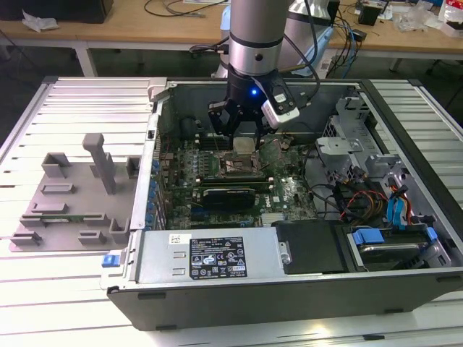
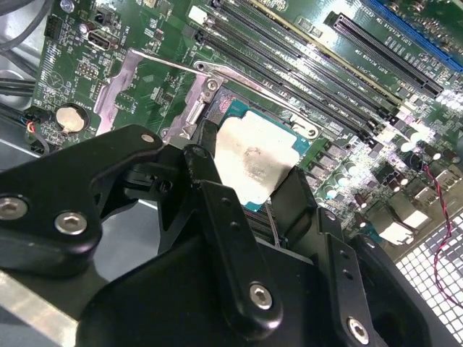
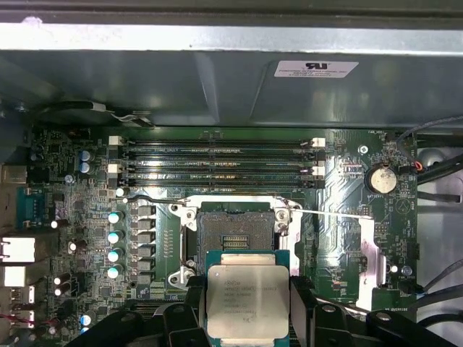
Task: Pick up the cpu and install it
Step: 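Place the cpu into insertion slot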
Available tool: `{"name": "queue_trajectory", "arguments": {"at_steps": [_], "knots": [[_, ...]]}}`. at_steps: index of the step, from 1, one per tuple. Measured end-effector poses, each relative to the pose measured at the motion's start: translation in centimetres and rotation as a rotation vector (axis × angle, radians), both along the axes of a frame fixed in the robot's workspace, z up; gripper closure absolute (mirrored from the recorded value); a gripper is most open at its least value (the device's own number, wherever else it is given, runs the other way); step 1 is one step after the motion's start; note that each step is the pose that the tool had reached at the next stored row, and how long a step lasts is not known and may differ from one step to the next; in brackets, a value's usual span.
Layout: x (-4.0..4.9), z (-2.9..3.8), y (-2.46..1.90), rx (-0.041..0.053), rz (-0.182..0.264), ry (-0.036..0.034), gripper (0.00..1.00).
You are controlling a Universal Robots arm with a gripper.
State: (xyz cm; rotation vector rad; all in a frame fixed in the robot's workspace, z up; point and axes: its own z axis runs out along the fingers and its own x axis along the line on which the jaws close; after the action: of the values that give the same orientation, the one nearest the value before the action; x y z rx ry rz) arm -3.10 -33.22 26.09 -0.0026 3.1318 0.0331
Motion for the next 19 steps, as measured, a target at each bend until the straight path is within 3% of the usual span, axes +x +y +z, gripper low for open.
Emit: {"name": "queue_trajectory", "arguments": {"at_steps": [9,11,13,16,19], "knots": [[0.0,-0.02,0.0,0.0,-0.016,0.0,0.45],[0.0,-0.03,0.0,-0.0001,-0.06,0.0,0.45],[0.0,-0.06,0.0,0.0,-0.147,0.0,0.45],[0.0,-0.08,0.0,0.0,-0.21,0.0,0.45],[0.0,-0.11,0.0,0.0,-0.305,0.0,0.45]]}}
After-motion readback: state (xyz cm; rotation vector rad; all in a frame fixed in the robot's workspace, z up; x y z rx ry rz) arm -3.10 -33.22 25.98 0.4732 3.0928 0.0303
